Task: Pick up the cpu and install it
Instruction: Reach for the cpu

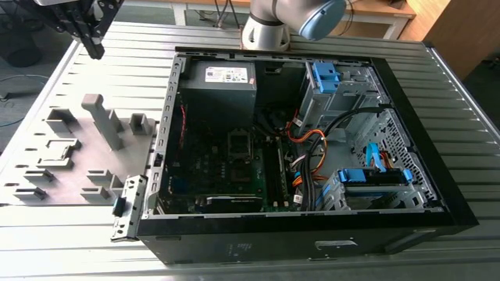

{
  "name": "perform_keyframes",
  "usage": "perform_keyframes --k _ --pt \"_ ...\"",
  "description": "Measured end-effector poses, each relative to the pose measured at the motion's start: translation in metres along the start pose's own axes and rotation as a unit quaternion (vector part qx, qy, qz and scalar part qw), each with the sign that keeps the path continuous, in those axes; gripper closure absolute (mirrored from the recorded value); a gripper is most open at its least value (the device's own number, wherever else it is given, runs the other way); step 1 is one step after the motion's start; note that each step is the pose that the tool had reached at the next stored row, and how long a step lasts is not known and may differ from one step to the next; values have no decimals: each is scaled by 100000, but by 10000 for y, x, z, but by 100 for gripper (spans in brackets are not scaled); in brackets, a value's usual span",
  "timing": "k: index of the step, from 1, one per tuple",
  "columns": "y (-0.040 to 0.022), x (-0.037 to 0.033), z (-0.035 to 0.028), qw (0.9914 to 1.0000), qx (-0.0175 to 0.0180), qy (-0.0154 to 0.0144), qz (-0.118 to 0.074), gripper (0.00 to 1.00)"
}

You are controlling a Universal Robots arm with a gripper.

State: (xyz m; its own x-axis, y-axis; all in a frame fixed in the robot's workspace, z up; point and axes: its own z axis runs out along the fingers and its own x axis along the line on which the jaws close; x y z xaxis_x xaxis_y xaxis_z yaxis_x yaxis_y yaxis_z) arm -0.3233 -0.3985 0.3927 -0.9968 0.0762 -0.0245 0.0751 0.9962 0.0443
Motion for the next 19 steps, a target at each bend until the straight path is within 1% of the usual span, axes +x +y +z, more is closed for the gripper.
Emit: perform_keyframes --k 6,13,15,19 --pt "-9 124 -3 100000 -2 -1 2 89" --pt "-19 248 -6 100000 -2 -4 -1 89" --pt "-20 269 -6 100000 -3 -2 2 89" --pt "-21 278 -6 100000 -3 -2 -3 89"
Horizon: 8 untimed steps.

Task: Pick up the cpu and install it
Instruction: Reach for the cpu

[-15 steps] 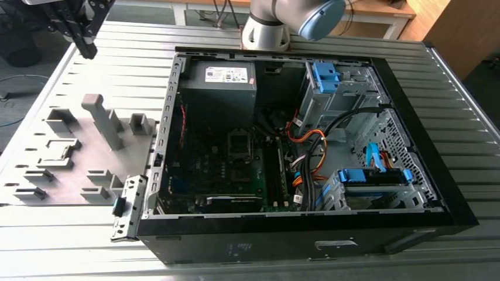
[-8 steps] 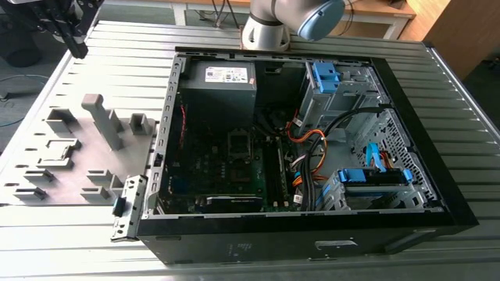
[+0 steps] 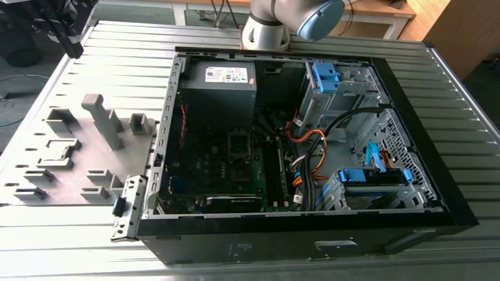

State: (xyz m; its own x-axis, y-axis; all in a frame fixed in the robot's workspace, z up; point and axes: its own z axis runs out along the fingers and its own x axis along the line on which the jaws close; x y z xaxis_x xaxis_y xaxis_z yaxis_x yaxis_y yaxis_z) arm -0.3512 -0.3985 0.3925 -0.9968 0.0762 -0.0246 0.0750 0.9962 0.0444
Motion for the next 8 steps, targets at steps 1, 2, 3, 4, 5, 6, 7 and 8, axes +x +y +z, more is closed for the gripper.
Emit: perform_keyframes --k 1,2,3,4,5,6,7,8 --pt "0 1 0 100000 1 -1 4 89" --pt "0 3 1 100000 -4 -7 5 89" --pt "0 5 1 100000 -3 -5 4 89" --pt "-1 7 1 100000 1 0 3 89" --pt "-1 13 1 100000 2 1 3 89" --pt "-2 19 5 100000 1 2 3 89" --pt "-2 19 5 100000 2 2 4 89" --pt "-2 19 5 100000 2 2 1 89"
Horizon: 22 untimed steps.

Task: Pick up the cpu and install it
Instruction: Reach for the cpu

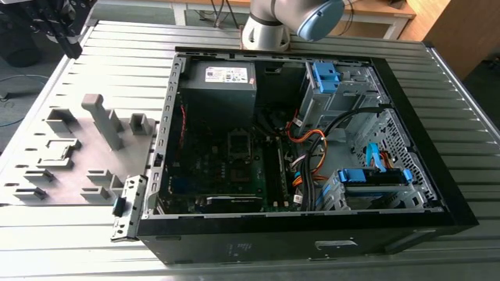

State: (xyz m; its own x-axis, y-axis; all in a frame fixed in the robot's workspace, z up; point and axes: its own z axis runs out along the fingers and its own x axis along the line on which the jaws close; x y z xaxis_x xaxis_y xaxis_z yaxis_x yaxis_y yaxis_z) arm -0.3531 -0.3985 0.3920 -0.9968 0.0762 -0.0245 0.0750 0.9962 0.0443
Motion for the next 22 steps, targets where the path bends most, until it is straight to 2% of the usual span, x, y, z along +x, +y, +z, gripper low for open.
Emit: perform_keyframes --k 9,16,22 --pt "-2 23 6 100000 0 2 7 89" --pt "-31 139 44 100000 -4 -4 3 89" --pt "-114 250 96 100000 -5 -3 0 89"
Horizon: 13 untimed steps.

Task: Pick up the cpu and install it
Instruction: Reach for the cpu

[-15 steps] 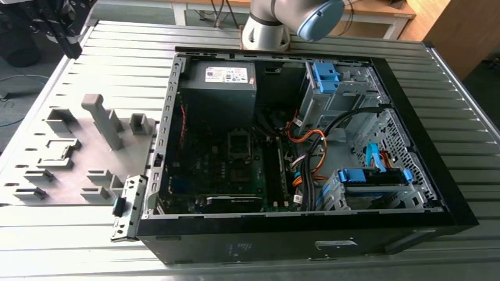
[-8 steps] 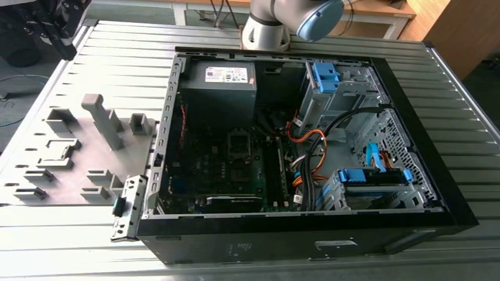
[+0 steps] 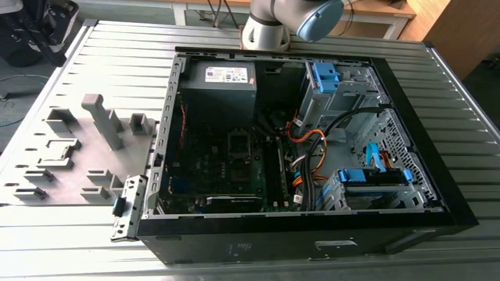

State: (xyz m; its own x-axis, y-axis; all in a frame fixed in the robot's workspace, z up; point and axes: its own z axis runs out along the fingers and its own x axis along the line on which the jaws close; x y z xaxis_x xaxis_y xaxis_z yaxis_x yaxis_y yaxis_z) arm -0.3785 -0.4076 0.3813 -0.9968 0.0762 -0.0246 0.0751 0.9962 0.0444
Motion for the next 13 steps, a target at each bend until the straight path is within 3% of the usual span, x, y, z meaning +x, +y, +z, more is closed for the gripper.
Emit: perform_keyframes --k 13 --pt "-160 177 184 100000 4 9 9 89"
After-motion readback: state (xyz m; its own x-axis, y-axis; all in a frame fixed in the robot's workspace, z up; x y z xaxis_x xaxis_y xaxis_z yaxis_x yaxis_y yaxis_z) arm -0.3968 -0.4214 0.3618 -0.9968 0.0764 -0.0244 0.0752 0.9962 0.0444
